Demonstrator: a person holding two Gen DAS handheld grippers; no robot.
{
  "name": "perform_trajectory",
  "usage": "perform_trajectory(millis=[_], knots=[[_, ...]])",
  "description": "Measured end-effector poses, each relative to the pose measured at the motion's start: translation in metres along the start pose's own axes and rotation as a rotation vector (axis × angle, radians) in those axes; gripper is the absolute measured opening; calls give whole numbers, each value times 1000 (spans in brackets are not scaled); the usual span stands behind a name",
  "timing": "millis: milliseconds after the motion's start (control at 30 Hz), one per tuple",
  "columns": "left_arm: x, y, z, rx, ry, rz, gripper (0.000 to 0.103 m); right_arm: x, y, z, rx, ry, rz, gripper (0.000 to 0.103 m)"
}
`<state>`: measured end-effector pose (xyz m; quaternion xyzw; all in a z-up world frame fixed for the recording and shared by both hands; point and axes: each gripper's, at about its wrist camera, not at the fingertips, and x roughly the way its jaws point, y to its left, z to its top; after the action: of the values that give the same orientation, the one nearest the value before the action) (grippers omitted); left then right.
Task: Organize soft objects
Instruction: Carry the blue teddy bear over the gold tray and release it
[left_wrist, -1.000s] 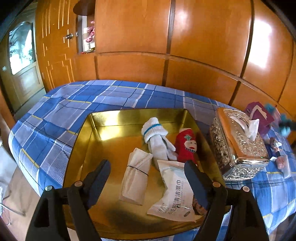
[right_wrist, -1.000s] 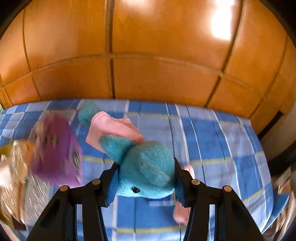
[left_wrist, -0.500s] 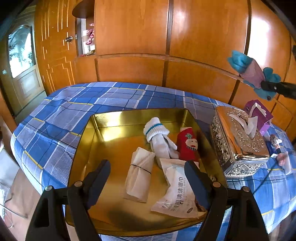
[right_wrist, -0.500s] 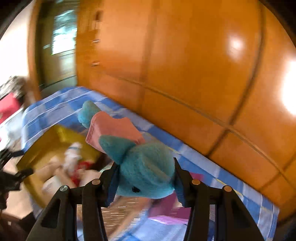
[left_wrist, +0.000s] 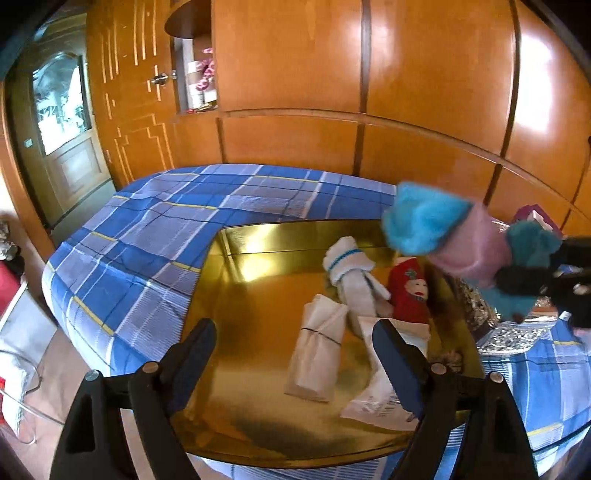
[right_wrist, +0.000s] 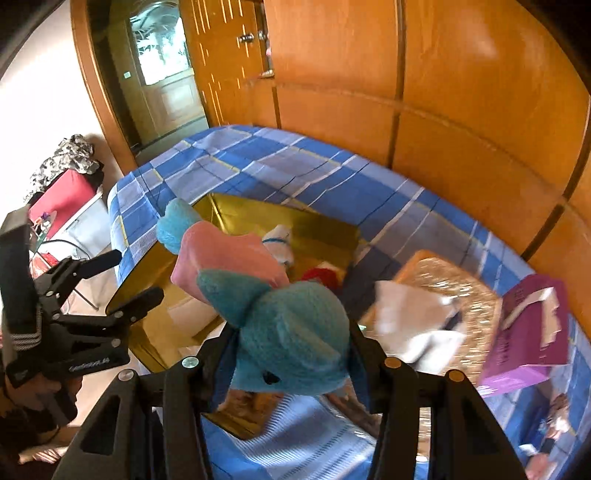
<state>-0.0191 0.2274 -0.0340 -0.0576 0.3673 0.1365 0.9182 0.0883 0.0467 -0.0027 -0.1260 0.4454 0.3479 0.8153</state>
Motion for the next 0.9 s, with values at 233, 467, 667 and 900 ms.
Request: perform_trajectory(millis=[233, 467, 667, 900], knots=[[3, 34, 0, -95, 13, 19, 88, 48, 12, 23, 198, 43, 68, 54], [7, 41, -3, -115, 16, 28, 88, 98, 11, 40, 354, 56, 169, 63], [13, 40, -5, -112, 29, 30, 88, 105, 13, 33, 363, 66, 216, 64], [11, 33, -6, -95, 26, 28, 88, 74, 9, 16, 329, -23, 203, 76]])
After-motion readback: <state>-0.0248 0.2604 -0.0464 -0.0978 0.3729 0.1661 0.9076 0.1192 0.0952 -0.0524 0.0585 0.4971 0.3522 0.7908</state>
